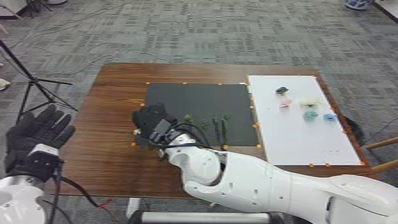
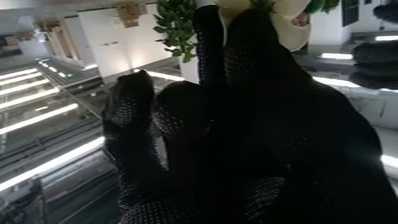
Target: Arrange flowers
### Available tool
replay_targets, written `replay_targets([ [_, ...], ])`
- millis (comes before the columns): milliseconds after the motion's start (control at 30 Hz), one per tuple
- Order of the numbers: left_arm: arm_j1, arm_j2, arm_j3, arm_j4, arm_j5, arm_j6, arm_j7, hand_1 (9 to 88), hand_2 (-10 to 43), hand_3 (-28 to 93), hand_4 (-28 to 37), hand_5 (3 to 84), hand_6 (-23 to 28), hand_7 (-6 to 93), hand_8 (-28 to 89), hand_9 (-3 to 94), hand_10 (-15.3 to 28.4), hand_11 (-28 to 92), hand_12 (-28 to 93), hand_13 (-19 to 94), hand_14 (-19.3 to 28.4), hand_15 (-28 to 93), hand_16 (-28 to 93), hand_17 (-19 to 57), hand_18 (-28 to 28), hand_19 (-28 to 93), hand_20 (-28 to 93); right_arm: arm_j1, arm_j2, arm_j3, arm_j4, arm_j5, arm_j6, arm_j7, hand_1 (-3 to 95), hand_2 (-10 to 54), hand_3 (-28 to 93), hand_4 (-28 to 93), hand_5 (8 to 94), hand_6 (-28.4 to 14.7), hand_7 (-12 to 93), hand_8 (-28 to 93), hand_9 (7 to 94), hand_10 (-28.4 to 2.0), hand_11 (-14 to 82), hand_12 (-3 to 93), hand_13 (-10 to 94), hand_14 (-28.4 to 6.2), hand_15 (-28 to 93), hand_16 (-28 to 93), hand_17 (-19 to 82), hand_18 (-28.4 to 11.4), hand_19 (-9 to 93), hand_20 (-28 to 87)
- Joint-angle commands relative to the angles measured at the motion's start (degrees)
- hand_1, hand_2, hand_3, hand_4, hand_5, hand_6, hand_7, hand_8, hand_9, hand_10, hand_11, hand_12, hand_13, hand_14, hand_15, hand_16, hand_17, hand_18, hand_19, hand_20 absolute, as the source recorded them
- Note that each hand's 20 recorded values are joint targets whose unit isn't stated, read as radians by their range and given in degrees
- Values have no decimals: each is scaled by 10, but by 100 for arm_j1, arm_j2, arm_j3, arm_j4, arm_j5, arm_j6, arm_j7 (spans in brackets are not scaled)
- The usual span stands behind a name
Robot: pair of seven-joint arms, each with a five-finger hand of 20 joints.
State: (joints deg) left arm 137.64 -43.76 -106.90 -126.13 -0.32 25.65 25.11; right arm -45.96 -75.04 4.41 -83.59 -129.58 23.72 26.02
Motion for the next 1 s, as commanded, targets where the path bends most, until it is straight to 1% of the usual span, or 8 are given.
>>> replay_targets([
  [33,-77,120,39,7,-31,11,44,267,171,715,-283,393,93,100,-74,324,138,174,121,244,135,298,-22,-19,123,246,126,247,-157,-187,259,-117,219,431,636,-95,658,-283,723,0,351,33,858,-79,130,437,703,-99,748,375,352,-253,828,427],
  [200,-45,104,42,-12,-30,-18,65,268,171,715,-282,393,94,100,-74,324,137,175,121,244,135,299,-22,-19,123,246,126,218,-138,-214,272,-181,60,492,631,-95,648,-283,693,-5,359,32,833,-82,132,427,693,-103,750,378,347,-254,827,422],
  [367,49,56,-29,-39,-19,-22,71,268,171,714,-282,393,94,100,-74,323,136,176,121,243,135,299,-22,-19,123,246,126,149,-108,-146,193,-220,-6,452,625,-95,643,-283,675,-11,351,17,816,-88,121,408,687,-102,747,376,344,-254,825,417],
  [533,14,23,-33,-27,53,2,-33,269,168,715,-281,393,93,101,-74,323,137,176,121,243,135,300,-22,-19,123,246,126,134,-80,-128,120,-206,-36,413,609,-95,643,-283,640,-17,302,-12,786,-94,112,387,678,-106,746,374,337,-256,823,410],
  [600,45,22,-59,-35,42,-13,-25,279,152,716,-277,393,93,101,-74,323,138,176,121,244,134,300,-22,-19,123,246,126,138,-56,-153,81,-218,-84,397,605,-95,644,-283,631,-18,289,-50,776,-97,114,382,673,-108,746,371,335,-256,824,406],
  [767,67,12,-108,-28,82,-24,-85,288,137,715,-270,392,94,102,-74,322,136,176,121,243,134,301,-22,-19,123,247,126,53,-60,-96,60,-283,-168,468,578,-95,676,-283,623,-18,290,-138,752,-105,147,351,669,-111,747,364,332,-257,823,397],
  [867,26,6,-87,-11,89,-21,-120,290,135,714,-267,392,93,103,-74,322,136,176,121,243,134,300,-23,-19,123,246,126,31,-74,-71,86,-299,-150,502,551,-95,712,-283,611,-22,289,-147,719,-115,193,303,667,-112,746,360,330,-258,825,394],
  [1000,49,-3,-93,-17,72,-26,-101,292,133,711,-265,392,94,103,-74,322,136,176,122,243,134,300,-23,-19,123,245,126,-38,-79,33,83,-304,-196,489,538,-95,735,-283,605,-23,287,-149,698,-125,222,263,666,-112,747,353,330,-258,824,391],
])
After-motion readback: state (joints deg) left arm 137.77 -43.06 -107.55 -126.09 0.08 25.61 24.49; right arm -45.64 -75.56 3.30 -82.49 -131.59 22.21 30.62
